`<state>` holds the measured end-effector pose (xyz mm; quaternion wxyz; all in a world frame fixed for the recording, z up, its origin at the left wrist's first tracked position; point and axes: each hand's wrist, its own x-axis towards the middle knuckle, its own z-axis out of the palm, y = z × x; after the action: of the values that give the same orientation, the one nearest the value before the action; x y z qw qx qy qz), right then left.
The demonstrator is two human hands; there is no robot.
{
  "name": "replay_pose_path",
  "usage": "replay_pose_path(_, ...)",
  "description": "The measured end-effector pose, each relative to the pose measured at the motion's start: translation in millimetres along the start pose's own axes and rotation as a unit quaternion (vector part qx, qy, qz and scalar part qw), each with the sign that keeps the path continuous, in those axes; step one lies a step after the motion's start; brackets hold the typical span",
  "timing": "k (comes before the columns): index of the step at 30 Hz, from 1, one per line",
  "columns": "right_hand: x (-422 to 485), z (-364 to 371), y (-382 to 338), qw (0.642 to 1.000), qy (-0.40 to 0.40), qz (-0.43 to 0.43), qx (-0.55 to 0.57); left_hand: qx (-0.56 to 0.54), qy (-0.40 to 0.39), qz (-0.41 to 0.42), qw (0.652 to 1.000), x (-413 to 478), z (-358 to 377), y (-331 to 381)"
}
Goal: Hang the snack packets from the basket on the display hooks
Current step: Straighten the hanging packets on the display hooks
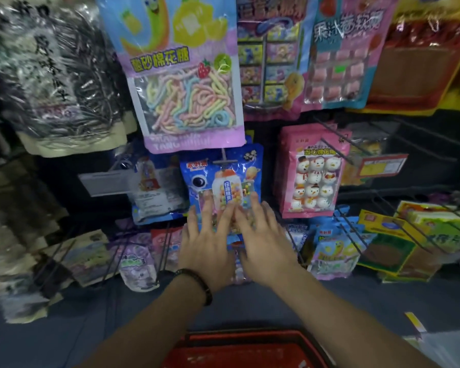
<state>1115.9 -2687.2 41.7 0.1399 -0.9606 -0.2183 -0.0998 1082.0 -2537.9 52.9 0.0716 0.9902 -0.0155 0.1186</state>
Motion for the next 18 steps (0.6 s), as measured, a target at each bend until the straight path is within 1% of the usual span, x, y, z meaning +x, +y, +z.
replay_pose_path(2, 12, 4, -4, 1.0, -0.015, 0.013, 0.012, 0.001, -0.017, 0.007, 1.0, 10, 4, -3)
replay_pose_path(5, 28, 8, -2, 0.999, -0.019, 0.024, 0.015, -0.043, -0.016, -0.013, 0.999, 24, 7, -9)
replay_pose_path(6, 33, 7, -1, 0.999, -0.021, 0.024, 0.01, -0.041, -0.017, -0.015, 0.999, 28, 7, -11)
replay_pose_path(10, 49, 4, 3, 0.998, -0.049, 0.029, -0.007, -0.02, -0.025, -0.003, 0.999, 46, 9, -19)
replay_pose_path(14, 61, 2, 3, 0.997, -0.071, 0.038, -0.012, -0.056, -0.029, 0.006, 0.998, 56, 13, -26)
replay_pose_path(18, 61, -2, 3, 0.995, -0.084, 0.039, -0.019, -0.069, -0.028, 0.016, 0.997, 56, 16, -31)
